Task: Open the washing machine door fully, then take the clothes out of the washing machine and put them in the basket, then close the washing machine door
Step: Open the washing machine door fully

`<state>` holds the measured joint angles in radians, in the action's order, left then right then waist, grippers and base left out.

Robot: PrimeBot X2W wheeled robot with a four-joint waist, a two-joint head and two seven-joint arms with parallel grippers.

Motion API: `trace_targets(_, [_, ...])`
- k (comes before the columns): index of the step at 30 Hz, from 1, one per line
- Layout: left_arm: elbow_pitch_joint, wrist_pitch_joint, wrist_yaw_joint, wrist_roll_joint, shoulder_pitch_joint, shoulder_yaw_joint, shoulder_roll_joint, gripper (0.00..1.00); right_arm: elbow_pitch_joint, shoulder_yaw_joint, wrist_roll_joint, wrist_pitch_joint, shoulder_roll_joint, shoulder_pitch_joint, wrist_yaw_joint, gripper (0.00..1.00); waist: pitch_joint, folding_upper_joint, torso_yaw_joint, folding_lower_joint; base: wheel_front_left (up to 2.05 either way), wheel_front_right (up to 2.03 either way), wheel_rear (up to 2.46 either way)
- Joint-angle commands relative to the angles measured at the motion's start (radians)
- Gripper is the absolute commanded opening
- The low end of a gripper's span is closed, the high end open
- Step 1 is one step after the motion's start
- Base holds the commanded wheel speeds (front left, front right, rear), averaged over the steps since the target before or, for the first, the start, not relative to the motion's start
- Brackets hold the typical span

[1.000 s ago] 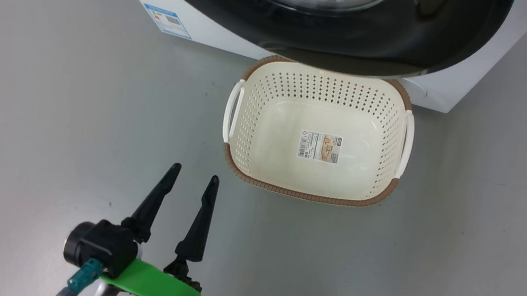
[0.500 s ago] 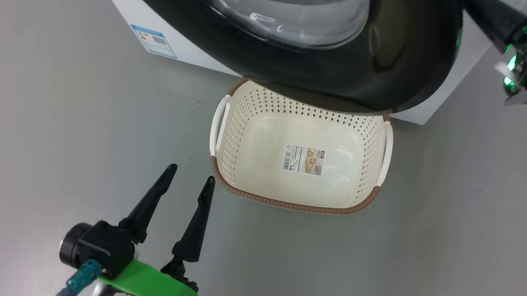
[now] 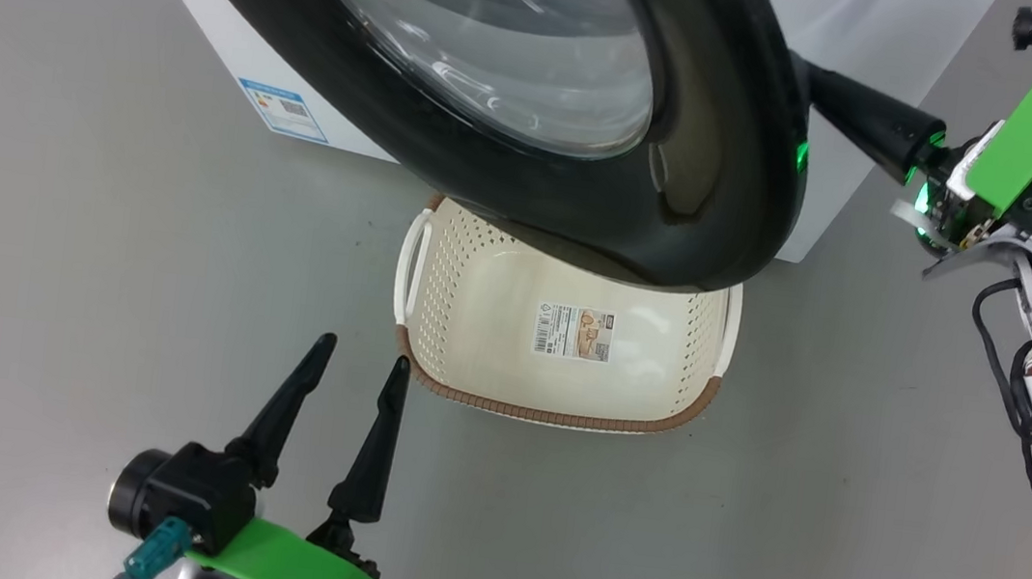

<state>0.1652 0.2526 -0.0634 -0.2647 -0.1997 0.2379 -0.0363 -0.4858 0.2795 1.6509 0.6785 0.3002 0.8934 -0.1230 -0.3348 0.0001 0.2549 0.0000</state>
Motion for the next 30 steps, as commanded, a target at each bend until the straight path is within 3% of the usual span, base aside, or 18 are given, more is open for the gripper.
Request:
trace_targets(1, [-0.019,0.009,-0.006,0.008,0.013,-0.036,-0.014,1.0,0.036,0.017,-0.011,0.01,-0.023,-0.024,-0.008,0.0,0.002,-0.0001,0.0,0.0,0.0,0.0,0.0])
trace_targets(7, [-0.021,0.009,-0.006,0.009,0.02,-0.038,-0.014,1.0,0.059,0.024,-0.01,0.039,-0.032,-0.047,-0.008,0.0,0.011,-0.0001,0.001,0.0,0.0,0.0,0.0])
trace_targets(17, [-0.024,0.009,-0.005,0.008,0.032,-0.044,-0.014,1.0,0.059,-0.003,-0.036,-0.004,-0.041,-0.06,-0.008,0.03,0.024,-0.0001,-0.002,0.0,0.0,0.0,0.0])
trace_targets(18, [-0.023,0.009,-0.005,0.008,0.033,-0.045,-0.014,1.0,0.057,-0.007,-0.039,-0.01,-0.041,-0.061,-0.008,0.19,0.026,-0.0001,-0.004,0.0,0.0,0.0,0.0])
trace_targets(20, [-0.021,0.009,-0.006,0.01,0.036,-0.047,-0.014,1.0,0.056,-0.012,-0.044,-0.019,-0.042,-0.068,-0.008,0.33,0.032,-0.0001,-0.007,0.0,0.0,0.0,0.0])
trace_targets(24, [-0.017,0.009,-0.011,0.014,0.046,-0.055,-0.014,1.0,0.057,-0.024,-0.049,-0.038,-0.044,-0.096,-0.008,0.98,0.049,-0.0001,-0.015,0.0,0.0,0.0,0.0])
trace_targets(30, [-0.007,0.009,-0.021,0.029,0.061,-0.079,-0.014,1.0,0.062,-0.05,-0.052,-0.078,-0.047,-0.158,-0.008,1.0,0.078,-0.0001,-0.036,0.0,0.0,0.0,0.0])
